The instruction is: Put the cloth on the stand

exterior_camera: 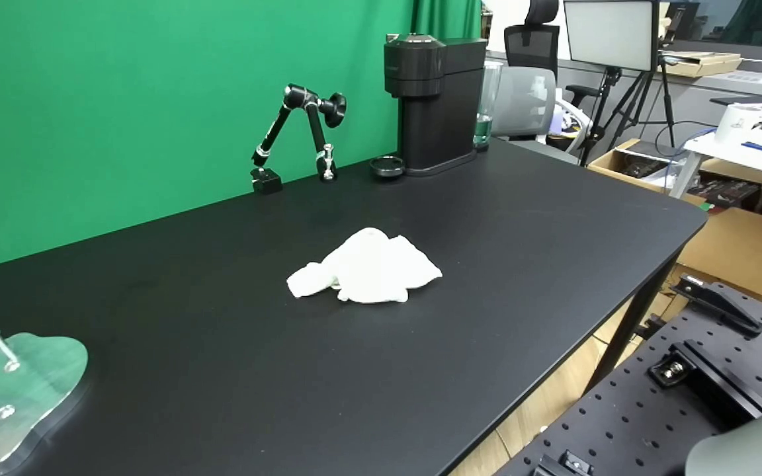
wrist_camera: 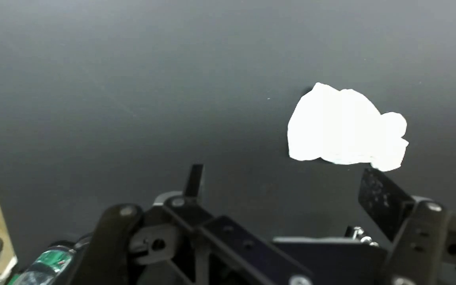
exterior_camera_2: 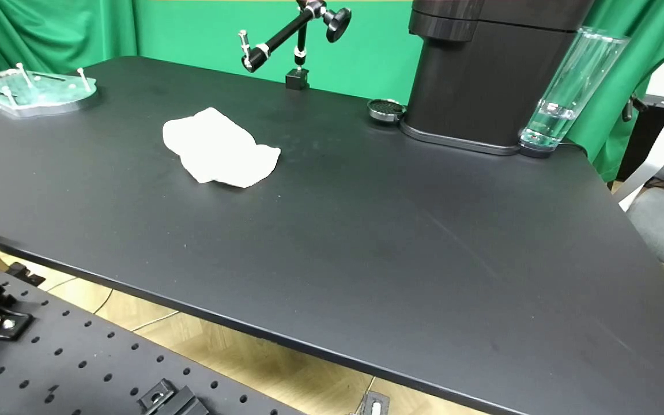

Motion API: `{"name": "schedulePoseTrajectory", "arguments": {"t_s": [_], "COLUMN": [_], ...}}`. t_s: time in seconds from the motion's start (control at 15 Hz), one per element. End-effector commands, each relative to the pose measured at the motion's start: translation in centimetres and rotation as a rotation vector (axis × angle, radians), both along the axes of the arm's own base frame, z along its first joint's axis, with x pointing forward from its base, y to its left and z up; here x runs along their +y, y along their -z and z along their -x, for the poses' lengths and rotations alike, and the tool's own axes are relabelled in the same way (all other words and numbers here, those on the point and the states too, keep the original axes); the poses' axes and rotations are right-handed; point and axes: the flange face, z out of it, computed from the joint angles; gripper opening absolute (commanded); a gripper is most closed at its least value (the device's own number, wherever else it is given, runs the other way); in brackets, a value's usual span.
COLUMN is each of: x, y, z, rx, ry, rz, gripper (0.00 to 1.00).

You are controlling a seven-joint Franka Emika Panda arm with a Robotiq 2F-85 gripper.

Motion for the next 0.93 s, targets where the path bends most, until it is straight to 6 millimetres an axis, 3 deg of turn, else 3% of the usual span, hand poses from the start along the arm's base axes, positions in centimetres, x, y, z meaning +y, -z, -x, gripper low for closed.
{"name": "schedulePoseTrajectory", "arguments": {"t_s": [0.0, 0.2, 0.4, 0.53, 0.67, 0.87], "x": [6.0, 11.8, 16.4, 20.6, 23.9, 27.9], "y": [5.1, 9.4, 13.1, 13.0, 14.0, 16.8], "z": [3.3, 6.6, 9.9, 9.0, 9.8, 10.5], "rx": [0.017, 0.04, 0.004, -0.021, -0.066, -0.112], "ry": [-0.058, -0.108, -0.112, -0.13, -0.145, -0.171], "rz": [-0.063, -0.092, -0.055, -0.032, -0.012, 0.024], "gripper": [1.0, 1.0, 1.0, 1.0, 1.0, 1.0]}}
